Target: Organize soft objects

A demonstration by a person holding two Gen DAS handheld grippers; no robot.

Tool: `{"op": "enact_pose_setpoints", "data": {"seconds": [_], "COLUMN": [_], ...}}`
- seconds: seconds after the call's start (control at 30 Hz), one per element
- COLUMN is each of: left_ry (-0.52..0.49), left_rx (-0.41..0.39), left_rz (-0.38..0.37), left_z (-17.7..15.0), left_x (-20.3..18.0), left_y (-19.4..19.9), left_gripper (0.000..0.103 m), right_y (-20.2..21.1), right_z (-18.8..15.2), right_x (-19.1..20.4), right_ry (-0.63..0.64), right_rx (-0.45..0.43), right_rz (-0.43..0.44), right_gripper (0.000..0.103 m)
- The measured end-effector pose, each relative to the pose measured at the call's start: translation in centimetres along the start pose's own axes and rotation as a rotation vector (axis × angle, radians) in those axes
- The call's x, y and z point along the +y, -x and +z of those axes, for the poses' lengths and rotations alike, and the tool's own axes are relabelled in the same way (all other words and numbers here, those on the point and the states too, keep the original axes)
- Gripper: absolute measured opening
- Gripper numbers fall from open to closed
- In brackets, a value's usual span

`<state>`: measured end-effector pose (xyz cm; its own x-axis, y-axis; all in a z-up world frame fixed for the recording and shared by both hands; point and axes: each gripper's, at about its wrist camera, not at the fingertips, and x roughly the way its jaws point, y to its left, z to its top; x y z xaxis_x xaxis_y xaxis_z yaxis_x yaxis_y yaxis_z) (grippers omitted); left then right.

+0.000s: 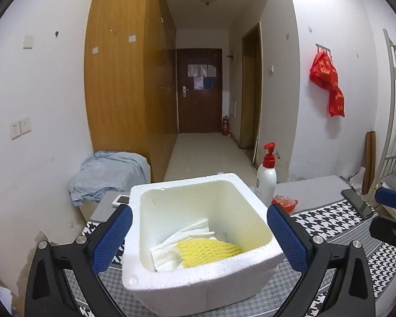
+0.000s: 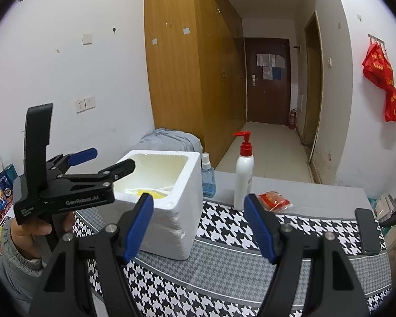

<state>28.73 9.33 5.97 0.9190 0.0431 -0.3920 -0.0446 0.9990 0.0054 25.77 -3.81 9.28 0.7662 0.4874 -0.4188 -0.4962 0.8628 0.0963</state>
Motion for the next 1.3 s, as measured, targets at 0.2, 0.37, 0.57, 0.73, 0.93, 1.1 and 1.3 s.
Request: {"op": "enact_pose_setpoints", "data": {"seconds": [0.2,0.37,0.57,0.73,0.93,1.1,1.3], "left_ry": [-0.006,-0.011,-0.019,-0.018,-0.020,-0.018,-0.008], "left_rx": [-0.027,-0.041,-0.056,-0.076,-0.097,-0.119,-0.137], "left_rz": [0.008,0.001,-0.004,-0.009,-0.022,-0.031,-0.032], "left_z": [-0.3,-0.9,-1.6,-2.3,-3.0,-4.0,-5.6], "left_x": [-0.5,-1.0,-1.5,-2.1,-2.5,-2.8,-2.8], "left_y": [2.3,4.1,6.3,8.5,10.9,12.6,14.0], "left_gripper": [0.102,0.102,0.102,0.102,0.102,0.102,0.102], "right_y": [1.5,3.1,4.6,5.7,7.5,8.8,9.9], "right_z": [-0.4,-0.6,-1.4,-2.0,-3.0,-3.9,-5.5], "right_x": [0.7,1.1,1.5,2.3,3.1,3.4,4.1], "right_ry": [0.015,0.011,0.022,0.032,0.043,0.018,0.007], "right_rx": [-0.023,-0.063,-0.090,-0.103,-0.147,-0.167,-0.185], "right_rz": [-0.017,-0.030,-0.064,-0.080,-0.137,-0.145,-0.176], "right_gripper": [0.091,0.096,0.103,0.103,0.103,0.103,0.103]}}
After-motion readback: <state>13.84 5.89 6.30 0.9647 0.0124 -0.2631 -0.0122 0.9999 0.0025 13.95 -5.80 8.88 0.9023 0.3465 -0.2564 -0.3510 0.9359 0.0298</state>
